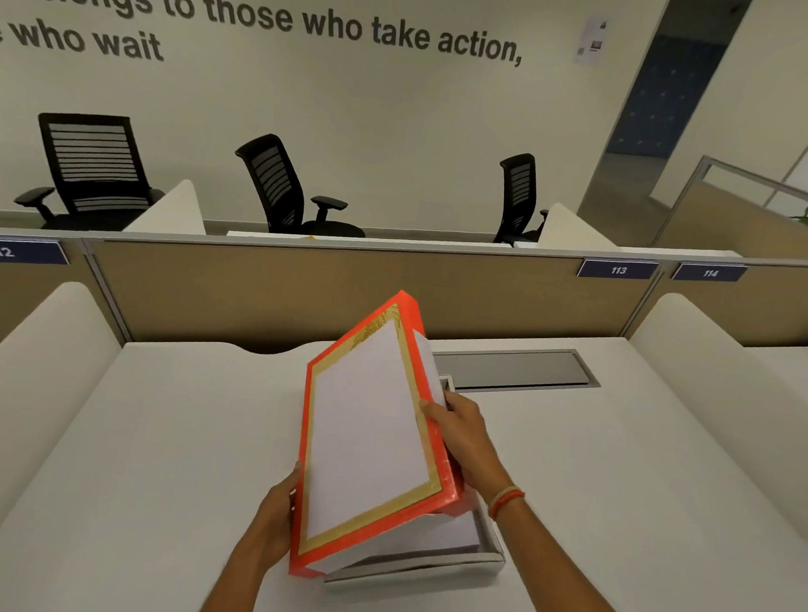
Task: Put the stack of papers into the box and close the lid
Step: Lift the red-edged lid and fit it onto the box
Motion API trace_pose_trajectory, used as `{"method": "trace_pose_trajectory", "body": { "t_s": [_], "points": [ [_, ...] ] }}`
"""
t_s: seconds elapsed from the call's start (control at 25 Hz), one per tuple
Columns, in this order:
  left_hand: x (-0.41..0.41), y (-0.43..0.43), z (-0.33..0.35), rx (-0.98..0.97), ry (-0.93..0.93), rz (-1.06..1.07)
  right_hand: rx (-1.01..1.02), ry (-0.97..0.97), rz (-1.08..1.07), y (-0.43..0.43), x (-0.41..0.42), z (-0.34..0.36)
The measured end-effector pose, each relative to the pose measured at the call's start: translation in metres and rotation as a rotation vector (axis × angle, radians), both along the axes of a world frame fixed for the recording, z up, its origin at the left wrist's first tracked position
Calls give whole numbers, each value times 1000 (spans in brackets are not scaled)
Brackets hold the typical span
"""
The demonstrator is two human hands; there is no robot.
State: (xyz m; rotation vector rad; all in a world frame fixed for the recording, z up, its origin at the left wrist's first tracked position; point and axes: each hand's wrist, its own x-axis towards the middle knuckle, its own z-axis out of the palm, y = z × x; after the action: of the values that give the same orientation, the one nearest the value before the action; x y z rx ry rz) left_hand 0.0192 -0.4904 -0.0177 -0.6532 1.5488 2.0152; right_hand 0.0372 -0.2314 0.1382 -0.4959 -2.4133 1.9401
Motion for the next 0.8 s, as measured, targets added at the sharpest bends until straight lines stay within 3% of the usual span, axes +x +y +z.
{"method": "trace_pose_trajectory", "body": {
  "t_s": [0.24, 0.36, 0.8],
  "points": [
    [3, 36, 6, -288, 264, 31, 191, -123, -25, 57, 4, -41],
    [12, 50, 1, -368, 326, -9, 191, -183, -41, 73, 13, -76],
    [23, 61, -16, -554, 333, -67, 217, -274, -22, 91, 20, -142]
  ]
}}
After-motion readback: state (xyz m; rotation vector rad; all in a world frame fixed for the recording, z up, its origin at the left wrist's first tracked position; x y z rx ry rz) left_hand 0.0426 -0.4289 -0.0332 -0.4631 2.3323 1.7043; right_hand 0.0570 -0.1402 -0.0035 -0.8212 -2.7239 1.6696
